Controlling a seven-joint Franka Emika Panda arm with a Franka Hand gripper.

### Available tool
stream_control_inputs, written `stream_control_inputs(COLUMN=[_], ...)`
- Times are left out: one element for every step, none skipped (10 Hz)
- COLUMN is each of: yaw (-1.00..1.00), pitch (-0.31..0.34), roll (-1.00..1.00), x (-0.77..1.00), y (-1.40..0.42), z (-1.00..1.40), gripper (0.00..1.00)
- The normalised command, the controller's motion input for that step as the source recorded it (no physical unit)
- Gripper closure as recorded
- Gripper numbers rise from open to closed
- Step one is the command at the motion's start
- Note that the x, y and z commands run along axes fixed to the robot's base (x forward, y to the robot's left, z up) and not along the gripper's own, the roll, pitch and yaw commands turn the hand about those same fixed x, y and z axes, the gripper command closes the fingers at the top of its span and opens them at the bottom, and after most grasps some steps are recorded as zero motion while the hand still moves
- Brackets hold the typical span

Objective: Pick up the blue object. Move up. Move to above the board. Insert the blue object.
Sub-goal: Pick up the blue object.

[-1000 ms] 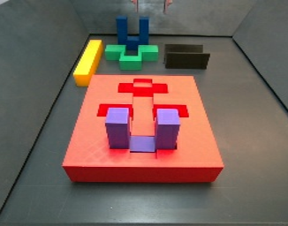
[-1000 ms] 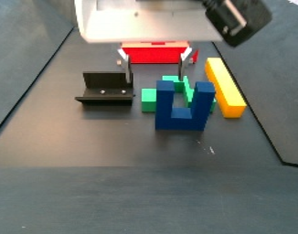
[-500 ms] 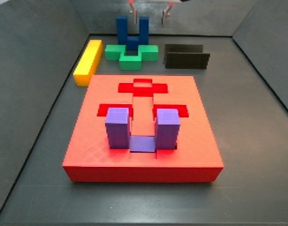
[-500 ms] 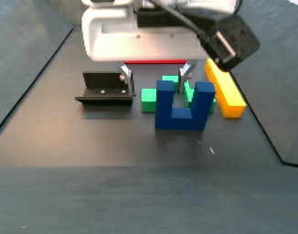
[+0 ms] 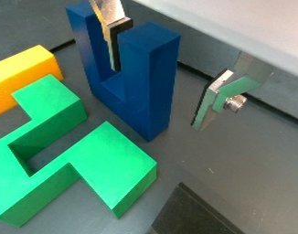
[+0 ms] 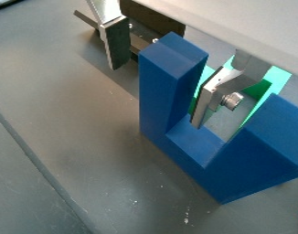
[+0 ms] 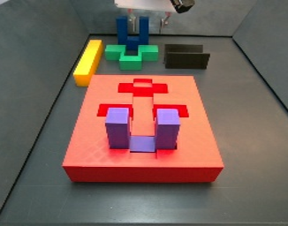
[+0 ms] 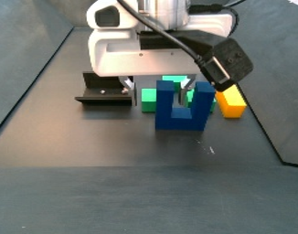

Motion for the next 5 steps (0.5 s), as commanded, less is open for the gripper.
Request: stream_control_inputs(yaw=[0.0,0.0,0.0,0.0,0.0], pitch=[0.0,0.0,0.0,0.0,0.0], roll=[0.0,0.0,0.0,0.0,0.0], x=[0.0,0.0,0.0,0.0,0.0], y=[0.0,0.0,0.0,0.0,0.0], z=[0.0,0.0,0.0,0.0,0.0], gripper=[0.0,1.0,1.0,1.0,1.0])
